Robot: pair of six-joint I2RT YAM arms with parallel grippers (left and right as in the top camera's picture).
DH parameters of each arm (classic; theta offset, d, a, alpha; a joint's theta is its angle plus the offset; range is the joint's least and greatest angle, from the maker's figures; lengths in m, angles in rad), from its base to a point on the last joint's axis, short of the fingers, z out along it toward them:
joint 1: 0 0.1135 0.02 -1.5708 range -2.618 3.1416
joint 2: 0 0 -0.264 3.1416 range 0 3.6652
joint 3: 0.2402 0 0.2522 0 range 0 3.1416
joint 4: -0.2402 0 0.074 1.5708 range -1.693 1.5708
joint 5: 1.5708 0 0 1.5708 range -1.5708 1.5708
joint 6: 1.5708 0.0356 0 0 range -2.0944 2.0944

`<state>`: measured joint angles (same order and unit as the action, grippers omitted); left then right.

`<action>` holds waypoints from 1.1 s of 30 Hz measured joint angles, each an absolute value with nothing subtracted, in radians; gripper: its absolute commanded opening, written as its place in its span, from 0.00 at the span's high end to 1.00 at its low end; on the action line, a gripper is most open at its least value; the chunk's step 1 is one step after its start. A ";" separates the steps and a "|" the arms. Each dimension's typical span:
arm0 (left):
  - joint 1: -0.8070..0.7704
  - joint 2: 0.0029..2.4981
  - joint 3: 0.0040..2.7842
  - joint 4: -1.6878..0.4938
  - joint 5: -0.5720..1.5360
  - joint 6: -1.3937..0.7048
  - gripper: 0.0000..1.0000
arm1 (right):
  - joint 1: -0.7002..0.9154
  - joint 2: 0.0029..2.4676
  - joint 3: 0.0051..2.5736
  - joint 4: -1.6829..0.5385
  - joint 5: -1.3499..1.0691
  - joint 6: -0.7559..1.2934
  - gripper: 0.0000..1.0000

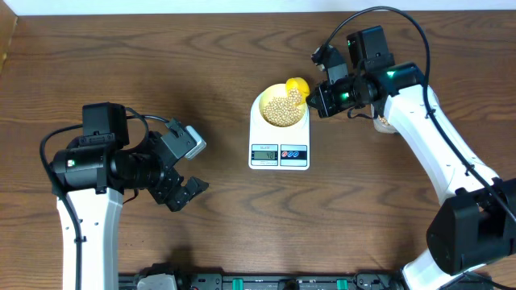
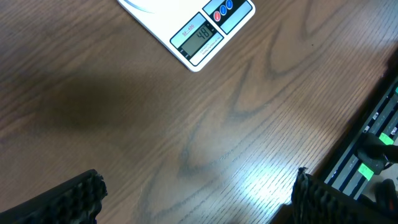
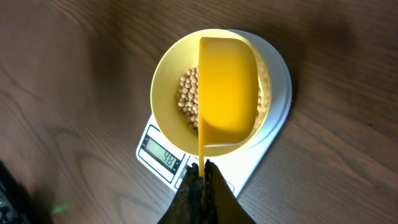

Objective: Scoop item into bowl and weigh 50g on scale

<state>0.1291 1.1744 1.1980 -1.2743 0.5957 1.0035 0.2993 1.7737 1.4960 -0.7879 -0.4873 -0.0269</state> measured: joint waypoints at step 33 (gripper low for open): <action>0.129 1.174 1.198 -1.274 0.596 1.003 0.02 | 0.299 1.774 1.497 -0.757 -0.499 -0.035 0.99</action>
